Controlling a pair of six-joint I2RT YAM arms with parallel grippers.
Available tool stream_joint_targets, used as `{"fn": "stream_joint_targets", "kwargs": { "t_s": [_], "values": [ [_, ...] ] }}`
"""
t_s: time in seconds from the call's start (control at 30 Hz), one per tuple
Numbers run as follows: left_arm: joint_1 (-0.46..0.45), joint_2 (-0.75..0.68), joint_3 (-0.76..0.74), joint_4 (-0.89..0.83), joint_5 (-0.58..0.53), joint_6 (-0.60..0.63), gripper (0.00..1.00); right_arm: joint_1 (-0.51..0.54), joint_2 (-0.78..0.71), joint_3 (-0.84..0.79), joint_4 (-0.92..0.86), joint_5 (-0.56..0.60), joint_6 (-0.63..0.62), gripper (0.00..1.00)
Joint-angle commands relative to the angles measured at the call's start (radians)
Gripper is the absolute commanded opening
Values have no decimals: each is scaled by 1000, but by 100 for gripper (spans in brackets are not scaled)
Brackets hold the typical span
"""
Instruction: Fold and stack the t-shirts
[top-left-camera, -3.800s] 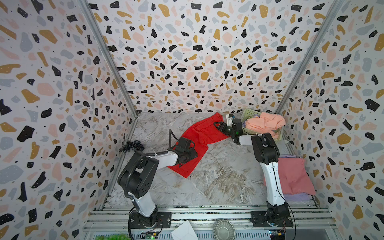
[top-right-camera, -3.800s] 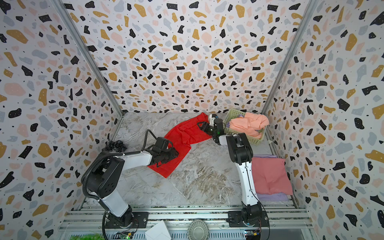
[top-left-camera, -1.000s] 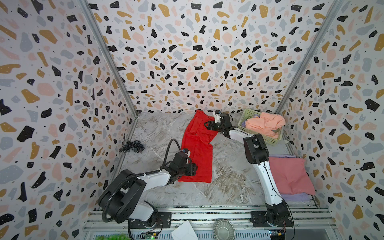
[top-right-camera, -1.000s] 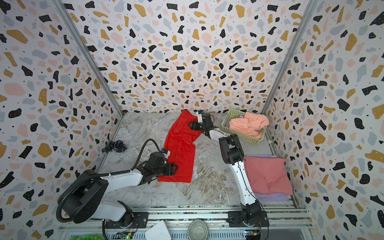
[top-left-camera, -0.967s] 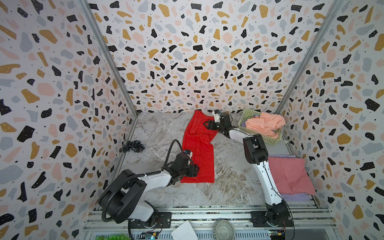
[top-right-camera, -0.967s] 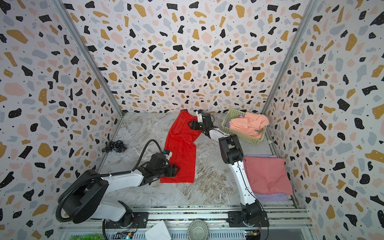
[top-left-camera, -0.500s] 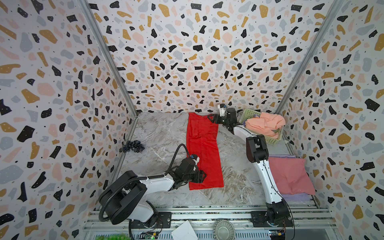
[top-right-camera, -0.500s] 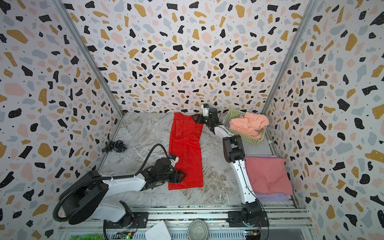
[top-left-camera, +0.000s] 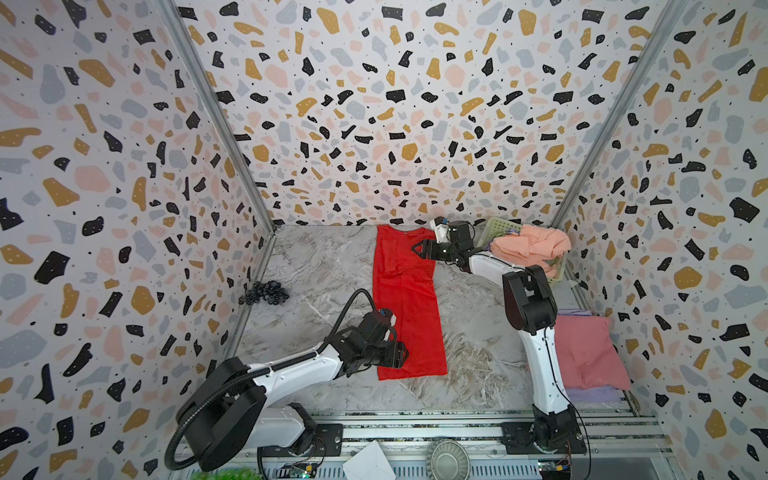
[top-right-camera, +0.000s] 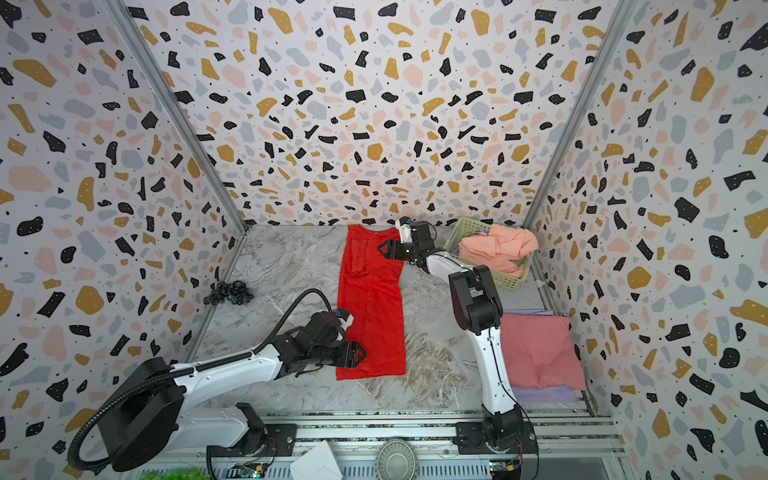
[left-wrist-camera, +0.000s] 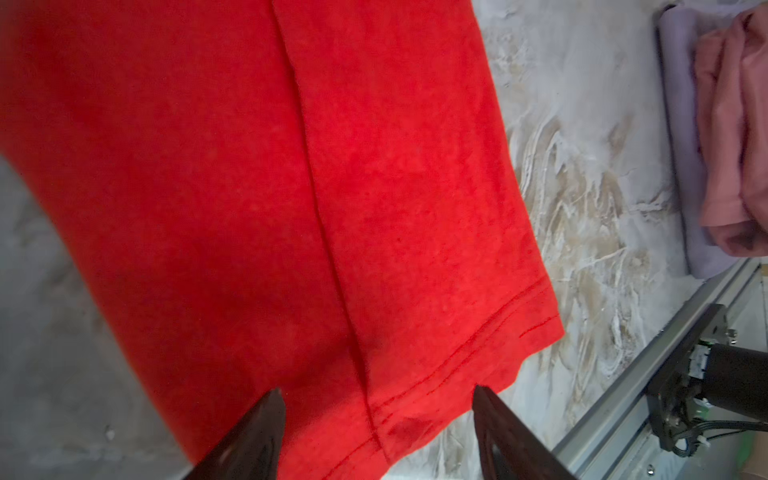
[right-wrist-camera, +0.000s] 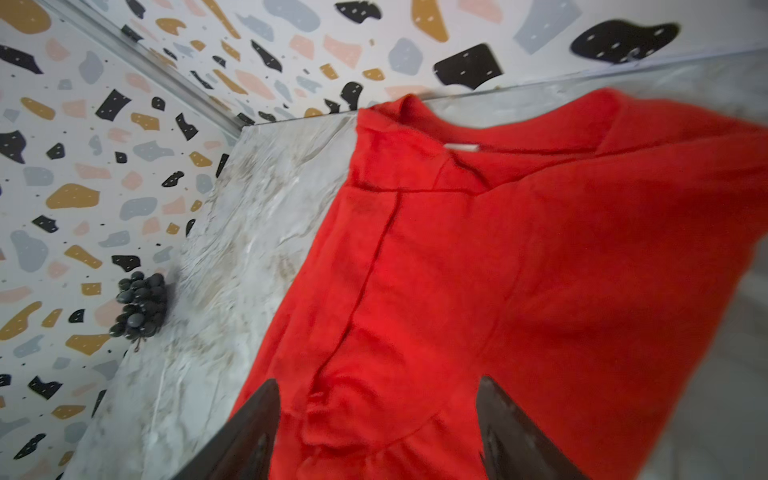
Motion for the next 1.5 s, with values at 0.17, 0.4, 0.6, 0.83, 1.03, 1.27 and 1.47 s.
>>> {"fn": "stream_joint_targets", "kwargs": {
  "t_s": [0.17,0.4,0.6,0.83,1.03,1.27,1.47],
  "values": [
    [-3,43,17,139,50,-14,73,50,-58,-89,0,35,31,80],
    [-4,145,-31,199,71,-40,73,56,17,-46,-3,54,39,89],
    [-4,142,-128,179,84,-64,73,43,119,75,-71,120,4,90],
    [13,166,-137,134,62,-52,73,-6,227,203,-73,133,27,90],
    [20,86,-15,68,45,16,73,-7,113,101,114,-25,-70,90],
    [42,-150,25,8,29,-13,71,3,-194,-62,-99,55,-109,89],
    [106,-196,-51,-142,29,-76,65,43,-539,-487,-259,40,-126,84]
  ]
}}
